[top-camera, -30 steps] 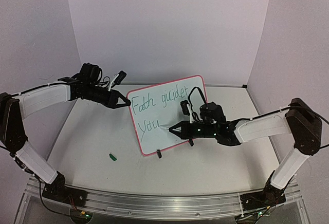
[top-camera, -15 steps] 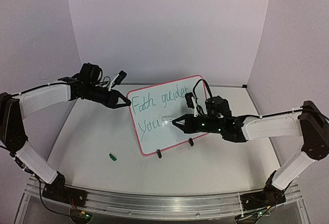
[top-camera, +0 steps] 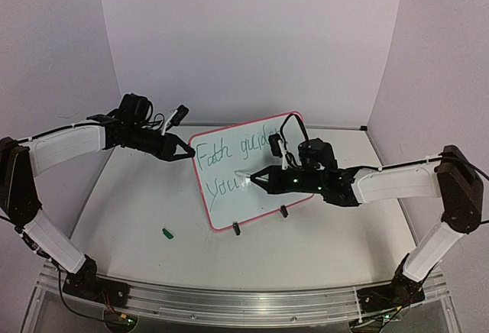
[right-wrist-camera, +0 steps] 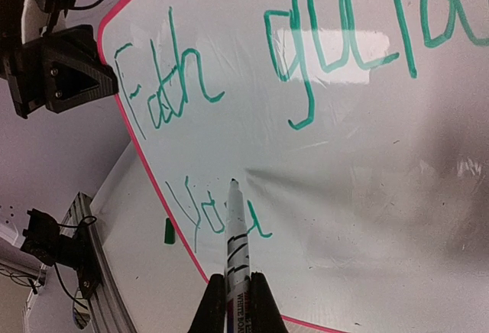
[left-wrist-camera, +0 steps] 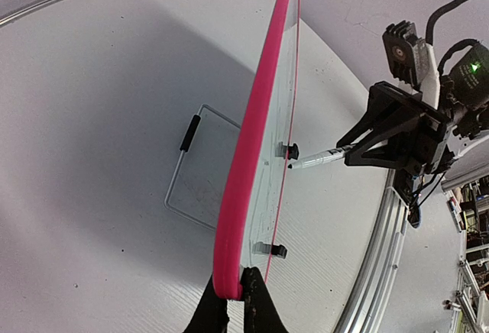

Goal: Write a sentence on the whiteboard

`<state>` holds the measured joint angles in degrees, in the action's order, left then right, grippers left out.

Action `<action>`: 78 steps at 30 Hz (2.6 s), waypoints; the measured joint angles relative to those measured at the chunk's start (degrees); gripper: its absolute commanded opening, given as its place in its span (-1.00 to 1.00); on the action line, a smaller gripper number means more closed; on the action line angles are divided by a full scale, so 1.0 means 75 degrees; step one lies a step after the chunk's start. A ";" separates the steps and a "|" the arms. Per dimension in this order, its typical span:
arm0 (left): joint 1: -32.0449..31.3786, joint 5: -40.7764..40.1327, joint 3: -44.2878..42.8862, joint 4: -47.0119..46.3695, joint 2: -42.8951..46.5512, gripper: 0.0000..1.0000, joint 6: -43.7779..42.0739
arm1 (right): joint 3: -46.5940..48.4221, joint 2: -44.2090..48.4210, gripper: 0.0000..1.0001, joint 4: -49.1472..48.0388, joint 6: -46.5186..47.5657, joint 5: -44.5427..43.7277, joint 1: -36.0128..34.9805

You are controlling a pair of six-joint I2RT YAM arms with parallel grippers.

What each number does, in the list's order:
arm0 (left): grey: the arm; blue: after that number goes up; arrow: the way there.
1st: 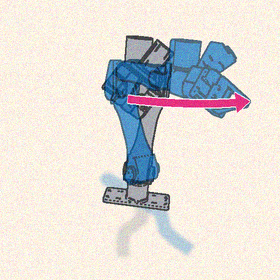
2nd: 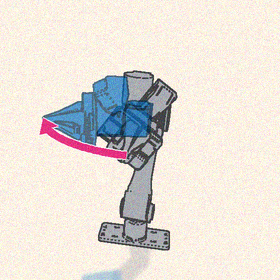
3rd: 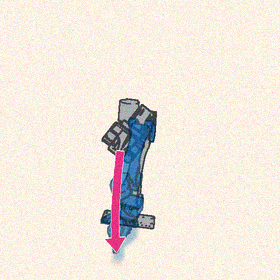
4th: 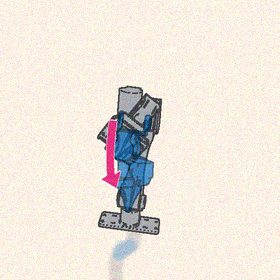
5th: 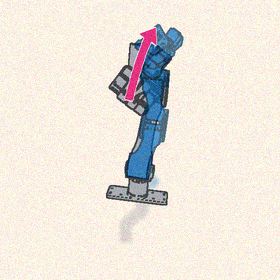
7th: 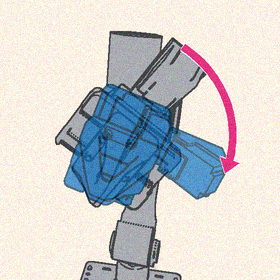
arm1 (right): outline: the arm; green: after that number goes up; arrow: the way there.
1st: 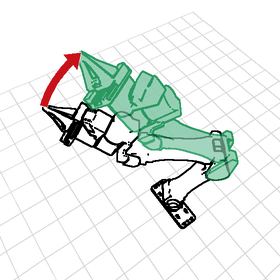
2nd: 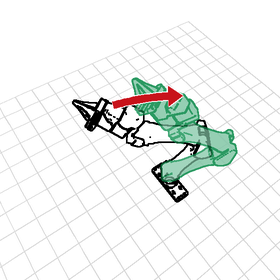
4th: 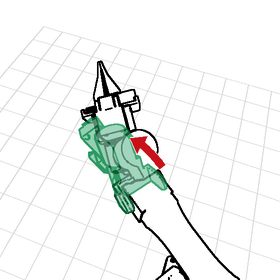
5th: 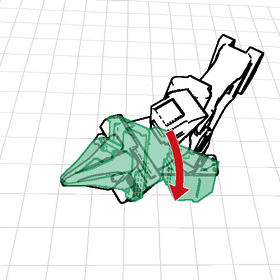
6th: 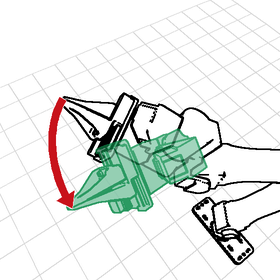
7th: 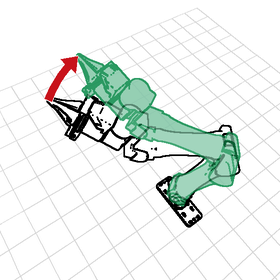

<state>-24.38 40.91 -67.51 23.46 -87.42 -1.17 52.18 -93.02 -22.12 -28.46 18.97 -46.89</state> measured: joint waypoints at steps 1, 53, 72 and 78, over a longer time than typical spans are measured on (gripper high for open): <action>0.0000 0.0000 0.0000 0.0000 0.0000 -1.00 0.0000 | 0.0000 -0.0046 -1.00 0.0004 -0.0004 -0.0004 0.0000; -0.0009 -0.0003 0.0000 -0.0003 -0.0003 -1.00 0.0000 | -0.0512 -0.0083 -1.00 -0.0413 -0.0438 -0.0061 0.0129; -0.0009 -0.0006 0.0000 -0.0006 -0.0004 -1.00 0.0000 | -0.0485 -0.0065 -1.00 -0.0481 -0.0444 -0.0267 0.0131; -0.0012 -0.0006 0.0000 -0.0006 -0.0003 -1.00 0.0000 | -0.0566 -0.0009 -1.00 -0.0548 -0.0454 -0.0399 0.0134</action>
<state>-24.47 40.86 -67.51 23.42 -87.44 -1.17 47.94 -93.09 -26.22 -31.86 15.97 -45.89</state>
